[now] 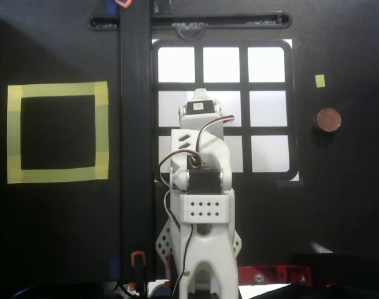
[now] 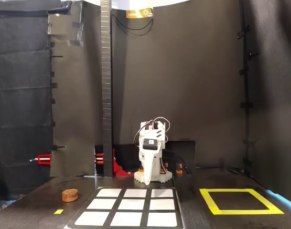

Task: Pick and place at Grid spot 1

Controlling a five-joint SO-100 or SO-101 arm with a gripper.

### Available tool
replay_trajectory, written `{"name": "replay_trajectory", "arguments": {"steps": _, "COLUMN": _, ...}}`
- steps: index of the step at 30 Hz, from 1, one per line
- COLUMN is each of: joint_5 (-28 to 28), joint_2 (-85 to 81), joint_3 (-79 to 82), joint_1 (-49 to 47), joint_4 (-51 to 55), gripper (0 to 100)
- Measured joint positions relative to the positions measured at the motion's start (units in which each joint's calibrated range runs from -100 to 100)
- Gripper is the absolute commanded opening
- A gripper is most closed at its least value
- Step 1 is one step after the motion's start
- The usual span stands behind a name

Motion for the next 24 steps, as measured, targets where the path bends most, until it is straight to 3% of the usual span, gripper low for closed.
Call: {"name": "replay_trajectory", "arguments": {"steps": 24, "joint_5": 0.0, "joint_2": 0.0, "joint_3": 0.0, "joint_1": -0.16, "joint_4": 0.0, "gripper": 0}}
